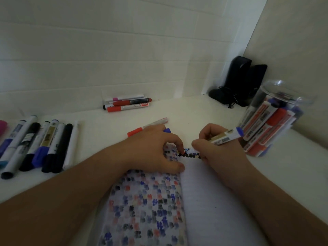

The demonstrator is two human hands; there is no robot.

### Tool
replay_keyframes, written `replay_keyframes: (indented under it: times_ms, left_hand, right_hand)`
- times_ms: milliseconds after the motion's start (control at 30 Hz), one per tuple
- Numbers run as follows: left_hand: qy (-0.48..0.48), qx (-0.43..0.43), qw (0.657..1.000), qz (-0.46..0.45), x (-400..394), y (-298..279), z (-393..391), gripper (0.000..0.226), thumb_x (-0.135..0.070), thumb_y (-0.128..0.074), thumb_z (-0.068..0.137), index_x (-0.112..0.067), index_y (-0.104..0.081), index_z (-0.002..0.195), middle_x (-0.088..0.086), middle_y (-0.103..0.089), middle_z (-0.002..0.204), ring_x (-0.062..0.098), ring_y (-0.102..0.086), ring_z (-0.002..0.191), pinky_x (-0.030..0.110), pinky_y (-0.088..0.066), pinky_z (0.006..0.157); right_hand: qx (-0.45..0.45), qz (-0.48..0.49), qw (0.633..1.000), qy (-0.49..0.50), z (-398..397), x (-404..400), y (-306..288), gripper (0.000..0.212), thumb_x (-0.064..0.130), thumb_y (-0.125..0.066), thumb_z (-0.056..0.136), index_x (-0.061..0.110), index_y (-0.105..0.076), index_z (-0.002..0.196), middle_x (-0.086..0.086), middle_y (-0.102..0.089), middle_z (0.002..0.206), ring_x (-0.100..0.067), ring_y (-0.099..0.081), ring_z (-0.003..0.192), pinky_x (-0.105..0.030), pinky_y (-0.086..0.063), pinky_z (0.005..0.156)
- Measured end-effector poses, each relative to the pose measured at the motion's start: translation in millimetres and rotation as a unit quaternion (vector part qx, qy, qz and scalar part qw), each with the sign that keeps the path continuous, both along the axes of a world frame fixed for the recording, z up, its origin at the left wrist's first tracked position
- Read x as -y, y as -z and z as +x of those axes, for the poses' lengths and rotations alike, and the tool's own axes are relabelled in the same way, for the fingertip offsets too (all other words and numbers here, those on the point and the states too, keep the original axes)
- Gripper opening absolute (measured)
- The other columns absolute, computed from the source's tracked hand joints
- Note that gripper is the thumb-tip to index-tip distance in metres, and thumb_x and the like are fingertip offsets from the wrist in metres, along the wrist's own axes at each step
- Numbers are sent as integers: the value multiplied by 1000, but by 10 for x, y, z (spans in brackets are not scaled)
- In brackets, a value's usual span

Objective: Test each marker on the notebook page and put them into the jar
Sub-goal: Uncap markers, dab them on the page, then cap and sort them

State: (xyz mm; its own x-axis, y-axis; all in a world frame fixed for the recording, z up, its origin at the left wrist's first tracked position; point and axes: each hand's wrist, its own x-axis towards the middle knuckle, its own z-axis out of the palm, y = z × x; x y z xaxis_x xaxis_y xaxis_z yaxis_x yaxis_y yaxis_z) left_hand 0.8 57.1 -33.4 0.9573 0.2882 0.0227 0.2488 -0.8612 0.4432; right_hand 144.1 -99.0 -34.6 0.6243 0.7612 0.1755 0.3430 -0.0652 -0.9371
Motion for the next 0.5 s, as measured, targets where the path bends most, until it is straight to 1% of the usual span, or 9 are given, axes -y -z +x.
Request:
replay_keyframes:
  times_ms: [33,100,133,200,267,400,500]
  left_hand:
    - [0,-1,1000,-8,-12,5,-7,48,-75,-71,71,-57,-59,114,-18,-40,99,-2,-39,97,27,-42,85]
    - [-1,-7,1000,-15,-30,14,-11,50,-78,-70,69,-59,-58,114,-17,-36,101,5,-36,114,32,-42,95]
    - [-2,-11,1000,-16,-31,13,-11,51,-78,-70,68,-60,-58,115,-16,-37,102,7,-35,116,33,-42,95]
    - [-1,-13,1000,-16,-34,12,-2,52,-78,-70,68,-59,-58,115,-19,-42,103,4,-35,105,30,-41,90]
    - [-2,-8,1000,-14,-37,10,7,52,-79,-70,67,-59,-59,114,-19,-46,102,0,-37,95,29,-43,85]
    - [-4,-7,1000,-10,-27,5,7,52,-78,-71,67,-56,-60,113,-18,-47,99,-1,-44,90,29,-47,83]
    - [-5,-8,1000,-9,-9,-12,8,50,-75,-73,69,-55,-61,112,-17,-47,98,-1,-47,89,27,-47,80]
  right_hand:
    - [13,-13,1000,15,-1,-13,26,29,5,-75,81,19,-56,65,-2,-55,57,-17,-49,53,-32,-42,52]
    - [16,-36,999,36,-2,-31,64,25,9,-76,81,14,-54,68,-10,-57,59,-20,-51,54,-35,-45,55]
    - [16,-45,998,41,-6,-38,72,26,11,-76,80,14,-53,68,-14,-58,61,-20,-52,54,-35,-46,55]
    - [23,-58,997,43,-10,-42,77,28,12,-77,80,14,-52,67,-19,-61,63,-19,-53,51,-35,-47,54]
    - [33,-67,996,40,-19,-40,68,27,12,-77,79,13,-52,67,-16,-62,61,-17,-55,49,-34,-48,54]
    - [39,-70,996,42,-29,-45,68,27,13,-78,79,11,-53,69,-13,-64,59,-16,-57,48,-34,-49,53]
    - [41,-69,996,41,-38,-46,70,26,13,-78,78,10,-54,69,-11,-64,57,-14,-56,47,-33,-48,51]
